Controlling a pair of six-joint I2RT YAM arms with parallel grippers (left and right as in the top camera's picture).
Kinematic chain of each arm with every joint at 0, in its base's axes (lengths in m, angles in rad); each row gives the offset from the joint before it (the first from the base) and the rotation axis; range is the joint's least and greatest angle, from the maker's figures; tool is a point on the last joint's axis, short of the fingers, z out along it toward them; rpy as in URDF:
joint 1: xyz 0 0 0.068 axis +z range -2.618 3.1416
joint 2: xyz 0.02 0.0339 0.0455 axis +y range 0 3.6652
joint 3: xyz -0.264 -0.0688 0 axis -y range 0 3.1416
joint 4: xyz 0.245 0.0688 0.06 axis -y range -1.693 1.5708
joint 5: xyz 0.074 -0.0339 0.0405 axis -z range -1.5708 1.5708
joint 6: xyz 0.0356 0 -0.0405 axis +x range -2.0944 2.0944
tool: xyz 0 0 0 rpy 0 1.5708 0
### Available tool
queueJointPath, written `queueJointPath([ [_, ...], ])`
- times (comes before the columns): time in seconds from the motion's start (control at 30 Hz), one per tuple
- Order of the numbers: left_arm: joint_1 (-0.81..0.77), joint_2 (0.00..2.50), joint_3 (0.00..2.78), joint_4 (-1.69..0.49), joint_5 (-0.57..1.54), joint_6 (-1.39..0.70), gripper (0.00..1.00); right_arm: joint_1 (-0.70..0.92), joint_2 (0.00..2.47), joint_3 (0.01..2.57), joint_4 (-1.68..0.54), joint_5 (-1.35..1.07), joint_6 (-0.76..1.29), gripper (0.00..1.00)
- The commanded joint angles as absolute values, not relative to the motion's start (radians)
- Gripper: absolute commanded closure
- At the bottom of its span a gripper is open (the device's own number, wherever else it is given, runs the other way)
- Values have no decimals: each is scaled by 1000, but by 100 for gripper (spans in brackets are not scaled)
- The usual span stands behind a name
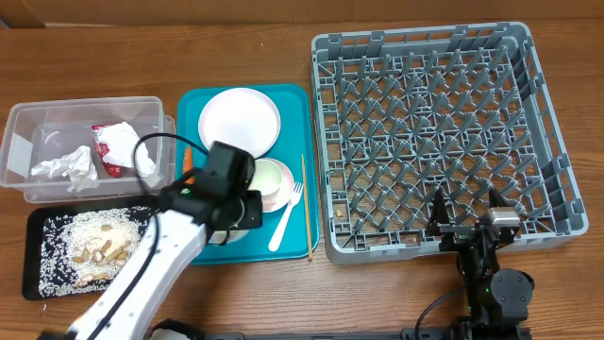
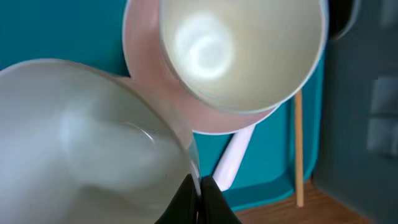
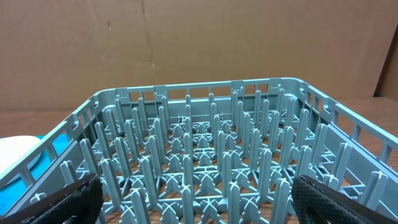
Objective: Sort waste into correct bins and load items into the dishwasher
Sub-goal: 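Carry the empty bowl right and set it down on the teal tray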
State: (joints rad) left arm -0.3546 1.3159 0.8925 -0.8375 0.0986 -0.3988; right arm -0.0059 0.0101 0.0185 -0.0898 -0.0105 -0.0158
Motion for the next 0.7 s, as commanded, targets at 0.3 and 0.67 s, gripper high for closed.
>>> queueJointPath([
  [0.3,-393,1448,916,-872,30,-426,53,-9,3,8,-84,-1,-19,0],
  [0.67,-389,1447,1319,-1131,-193,-359,36,-9,3,8,-84,-1,-19,0],
])
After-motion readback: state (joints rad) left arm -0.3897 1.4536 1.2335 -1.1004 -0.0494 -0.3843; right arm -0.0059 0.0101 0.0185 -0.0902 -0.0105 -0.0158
